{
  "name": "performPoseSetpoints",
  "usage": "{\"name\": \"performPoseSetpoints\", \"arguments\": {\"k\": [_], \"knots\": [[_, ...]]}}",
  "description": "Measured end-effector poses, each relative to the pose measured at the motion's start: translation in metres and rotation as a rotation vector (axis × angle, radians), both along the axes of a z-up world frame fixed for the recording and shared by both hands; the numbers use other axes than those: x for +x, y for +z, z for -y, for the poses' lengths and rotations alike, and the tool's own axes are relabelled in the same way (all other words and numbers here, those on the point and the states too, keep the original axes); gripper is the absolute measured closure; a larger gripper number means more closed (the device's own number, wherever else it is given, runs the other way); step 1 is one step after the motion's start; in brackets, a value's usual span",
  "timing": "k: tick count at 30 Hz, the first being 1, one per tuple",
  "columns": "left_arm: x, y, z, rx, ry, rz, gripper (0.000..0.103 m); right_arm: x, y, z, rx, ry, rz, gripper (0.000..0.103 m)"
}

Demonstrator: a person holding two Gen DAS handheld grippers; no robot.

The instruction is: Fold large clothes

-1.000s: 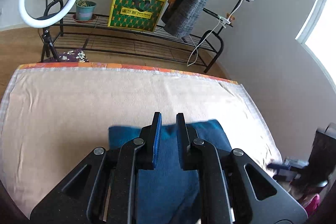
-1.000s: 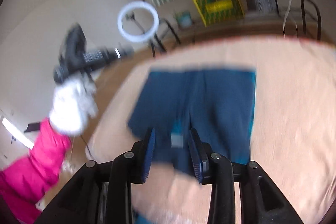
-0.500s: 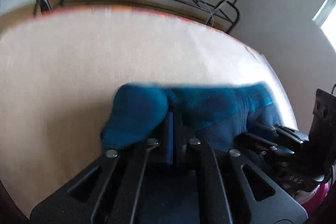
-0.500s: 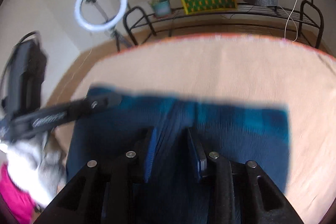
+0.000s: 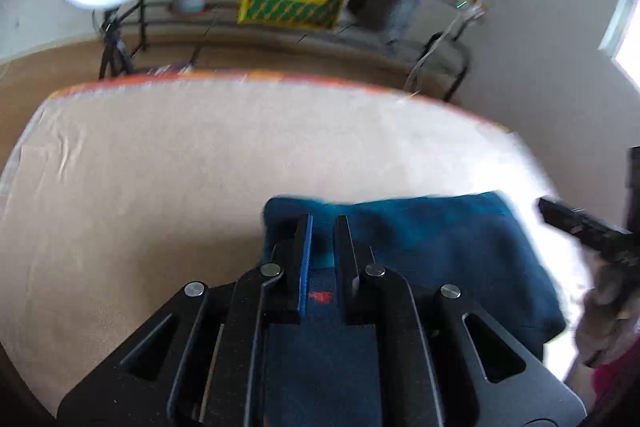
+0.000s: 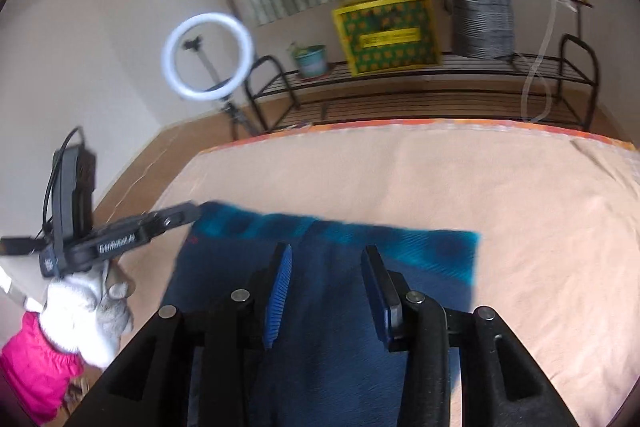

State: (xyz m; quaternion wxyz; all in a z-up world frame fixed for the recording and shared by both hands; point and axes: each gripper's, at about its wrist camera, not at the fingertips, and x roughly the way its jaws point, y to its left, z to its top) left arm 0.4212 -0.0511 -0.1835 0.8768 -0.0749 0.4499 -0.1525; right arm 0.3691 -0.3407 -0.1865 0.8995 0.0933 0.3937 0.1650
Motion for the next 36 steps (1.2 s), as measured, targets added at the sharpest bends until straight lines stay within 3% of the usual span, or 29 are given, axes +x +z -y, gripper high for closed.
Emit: {"name": "performPoseSetpoints", "arguments": {"k": [2, 5, 6, 8, 12, 17, 21, 25, 26, 28, 31, 36], "knots": [[0.008, -0.022, -0.001, 0.021, 0.030, -0.023, 0.095, 0.010, -0.016, 0.007, -0.008, -0.040, -0.039, 0.063], [0.009, -0.037, -0.013, -0.066, 0.073, 0.006, 0.094, 0.022, -0.051, 0.020, -0.031, -0.128, -0.105, 0.061], [0.007, -0.042, -0.019, -0.098, 0.080, 0.008, 0.094, 0.024, -0.065, 0.027, 0.002, -0.145, -0.127, 0.051], [0.007, -0.044, -0.024, -0.134, 0.074, 0.002, 0.094, 0.023, -0.083, 0.034, 0.052, -0.158, -0.137, 0.048], [-0.002, -0.014, -0.023, -0.041, 0.033, -0.006, 0.094, 0.012, -0.052, 0.039, 0.039, -0.137, -0.136, 0.052], [-0.051, 0.027, -0.008, -0.104, -0.111, 0.042, 0.094, -0.053, -0.004, 0.051, 0.078, -0.063, -0.046, 0.053], [-0.092, 0.026, 0.021, -0.158, -0.263, 0.001, 0.094, -0.105, -0.012, 0.066, 0.103, -0.077, -0.094, 0.053], [-0.106, 0.015, 0.054, -0.084, -0.357, -0.001, 0.094, -0.124, -0.041, 0.089, 0.216, -0.147, -0.172, 0.038], [-0.106, 0.006, 0.059, -0.094, -0.366, -0.037, 0.094, -0.122, -0.049, 0.091, 0.233, -0.158, -0.194, 0.039], [-0.105, -0.014, 0.063, -0.094, -0.362, -0.090, 0.094, -0.119, -0.064, 0.084, 0.207, -0.126, -0.234, 0.074], [-0.115, -0.029, 0.059, -0.053, -0.392, -0.032, 0.092, -0.123, -0.084, 0.059, 0.022, -0.096, -0.261, 0.074], [-0.120, -0.014, 0.028, -0.090, -0.340, -0.070, 0.092, -0.130, -0.075, 0.062, -0.015, -0.068, -0.281, 0.074]]}}
